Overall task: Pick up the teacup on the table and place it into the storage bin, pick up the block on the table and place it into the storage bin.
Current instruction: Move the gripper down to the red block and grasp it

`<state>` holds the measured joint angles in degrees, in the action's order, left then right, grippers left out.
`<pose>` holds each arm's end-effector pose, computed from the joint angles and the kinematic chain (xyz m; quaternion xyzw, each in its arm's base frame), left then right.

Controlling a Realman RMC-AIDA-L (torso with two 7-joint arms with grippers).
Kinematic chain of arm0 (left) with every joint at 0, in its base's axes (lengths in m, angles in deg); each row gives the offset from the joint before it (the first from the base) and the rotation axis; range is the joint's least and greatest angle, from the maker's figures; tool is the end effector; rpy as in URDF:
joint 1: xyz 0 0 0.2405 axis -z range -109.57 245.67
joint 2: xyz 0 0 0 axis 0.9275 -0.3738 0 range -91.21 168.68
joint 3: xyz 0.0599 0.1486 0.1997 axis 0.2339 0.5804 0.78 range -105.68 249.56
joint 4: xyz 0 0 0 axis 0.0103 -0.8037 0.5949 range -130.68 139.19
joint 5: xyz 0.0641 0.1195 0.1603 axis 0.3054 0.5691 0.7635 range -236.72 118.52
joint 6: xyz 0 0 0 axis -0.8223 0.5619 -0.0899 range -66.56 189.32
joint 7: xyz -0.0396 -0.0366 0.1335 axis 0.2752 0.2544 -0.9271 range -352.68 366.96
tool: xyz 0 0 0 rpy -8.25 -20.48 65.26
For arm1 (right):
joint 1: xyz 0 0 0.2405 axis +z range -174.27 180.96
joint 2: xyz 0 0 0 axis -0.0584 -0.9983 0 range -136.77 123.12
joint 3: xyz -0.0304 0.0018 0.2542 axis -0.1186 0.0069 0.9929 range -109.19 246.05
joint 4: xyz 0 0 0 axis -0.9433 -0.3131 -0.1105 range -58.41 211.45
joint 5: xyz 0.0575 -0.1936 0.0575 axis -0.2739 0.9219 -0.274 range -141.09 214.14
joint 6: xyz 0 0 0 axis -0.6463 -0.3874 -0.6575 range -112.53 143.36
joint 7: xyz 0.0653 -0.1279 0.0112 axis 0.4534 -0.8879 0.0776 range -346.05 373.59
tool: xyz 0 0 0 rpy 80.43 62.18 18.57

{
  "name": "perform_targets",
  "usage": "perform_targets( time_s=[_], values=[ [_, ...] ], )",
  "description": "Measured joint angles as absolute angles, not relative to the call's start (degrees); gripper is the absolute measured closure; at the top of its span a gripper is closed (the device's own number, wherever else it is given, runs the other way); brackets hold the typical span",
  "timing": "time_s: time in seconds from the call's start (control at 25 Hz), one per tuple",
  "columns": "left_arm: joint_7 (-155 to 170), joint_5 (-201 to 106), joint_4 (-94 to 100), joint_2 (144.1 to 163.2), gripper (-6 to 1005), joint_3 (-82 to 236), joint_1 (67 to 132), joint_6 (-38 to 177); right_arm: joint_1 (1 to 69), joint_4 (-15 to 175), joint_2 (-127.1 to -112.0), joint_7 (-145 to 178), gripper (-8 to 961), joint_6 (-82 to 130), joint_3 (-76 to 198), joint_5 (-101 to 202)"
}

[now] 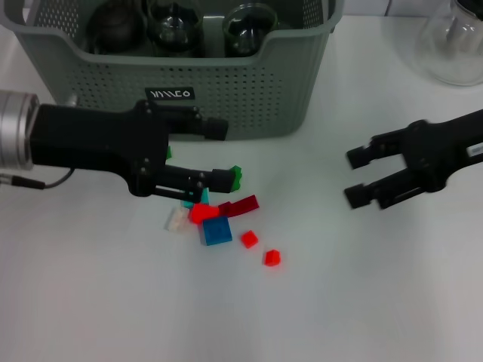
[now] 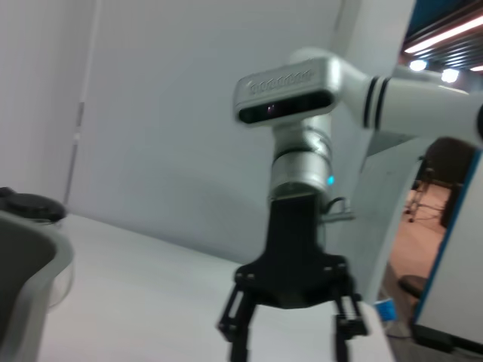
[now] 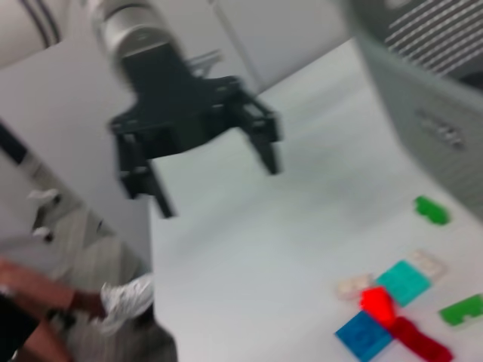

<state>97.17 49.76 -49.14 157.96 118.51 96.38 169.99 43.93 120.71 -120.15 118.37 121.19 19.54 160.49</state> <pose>-0.2114 0.3017 0.0318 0.9533 0.1439 0.2656 0.0063 0.2078 0.3406 0.0281 0.9597 -0.2534 -0.1017 0.0661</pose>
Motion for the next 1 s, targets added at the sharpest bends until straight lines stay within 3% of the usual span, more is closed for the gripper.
perform_targets(
  time_s=[0.24, 0.48, 1.0],
  values=[
    [88.1, 50.3, -46.1, 157.90, 195, 118.4, 93.7, 166.1, 48.5, 121.7, -122.77, 121.6, 85, 120.1, 10.8, 163.0],
    [87.1, 52.1, -45.6, 157.87, 198, 117.8, 92.9, 164.3, 52.9, 126.7, -127.49, 127.0, 86, 116.2, 1.0, 172.5],
    [84.7, 52.3, -44.5, 158.07, 199, 115.6, 91.1, 161.5, 55.2, 127.5, -127.86, 140.7, 89, 97.7, -33.3, 166.9]
  ],
)
